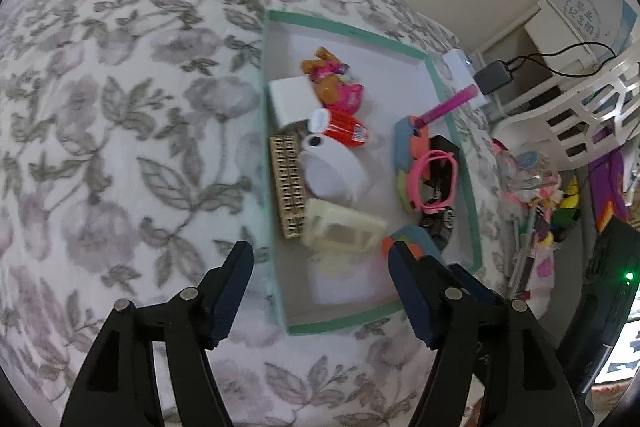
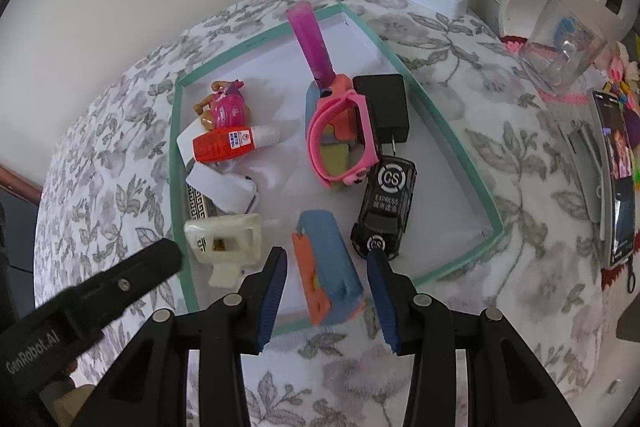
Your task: Organize rigid objects
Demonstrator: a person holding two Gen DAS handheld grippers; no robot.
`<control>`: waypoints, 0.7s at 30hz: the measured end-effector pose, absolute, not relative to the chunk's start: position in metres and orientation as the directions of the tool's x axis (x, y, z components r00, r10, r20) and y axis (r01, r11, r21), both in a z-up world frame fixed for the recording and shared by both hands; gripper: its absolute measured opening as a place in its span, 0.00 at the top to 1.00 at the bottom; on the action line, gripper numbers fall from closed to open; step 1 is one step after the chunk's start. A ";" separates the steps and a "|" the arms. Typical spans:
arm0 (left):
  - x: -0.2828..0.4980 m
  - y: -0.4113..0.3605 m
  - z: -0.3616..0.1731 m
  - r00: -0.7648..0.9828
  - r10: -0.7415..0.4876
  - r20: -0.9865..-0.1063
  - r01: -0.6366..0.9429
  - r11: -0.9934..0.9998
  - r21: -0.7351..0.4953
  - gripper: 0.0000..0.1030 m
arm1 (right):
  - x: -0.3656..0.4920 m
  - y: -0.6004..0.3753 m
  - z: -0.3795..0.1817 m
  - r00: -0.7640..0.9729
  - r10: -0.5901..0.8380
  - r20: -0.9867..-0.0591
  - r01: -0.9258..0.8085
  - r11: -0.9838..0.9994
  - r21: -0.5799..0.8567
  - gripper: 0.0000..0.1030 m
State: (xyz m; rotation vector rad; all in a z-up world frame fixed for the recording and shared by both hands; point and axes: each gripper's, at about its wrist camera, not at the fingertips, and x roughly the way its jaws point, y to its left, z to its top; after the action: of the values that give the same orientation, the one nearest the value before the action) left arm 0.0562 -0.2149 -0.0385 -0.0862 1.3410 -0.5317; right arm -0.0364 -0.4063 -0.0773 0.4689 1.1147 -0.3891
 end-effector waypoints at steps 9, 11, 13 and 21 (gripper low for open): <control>0.040 -0.186 -0.032 0.257 -0.197 -0.946 0.301 0.947 -0.115 0.12 | -0.051 -0.392 -0.071 0.406 -0.064 -0.911 0.507 0.846 0.167 0.36; 0.037 -0.178 -0.031 0.275 -0.179 -0.945 0.287 0.953 -0.097 0.10 | -0.054 -0.388 -0.068 0.412 -0.064 -0.909 0.502 0.849 0.168 0.35; 0.034 -0.171 -0.029 0.290 -0.164 -0.943 0.274 0.958 -0.082 0.06 | -0.057 -0.383 -0.066 0.418 -0.066 -0.906 0.495 0.853 0.167 0.32; 0.025 -0.145 -0.016 0.338 -0.130 -0.932 0.221 0.974 -0.056 0.05 | -0.063 -0.365 -0.056 0.430 -0.085 -0.899 0.459 0.877 0.137 0.20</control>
State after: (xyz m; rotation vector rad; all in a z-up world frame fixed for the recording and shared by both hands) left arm 0.0249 -0.1450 -0.0163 0.0853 1.2054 -0.2288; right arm -0.0632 -0.3648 -0.0559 0.3924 1.0787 -0.3502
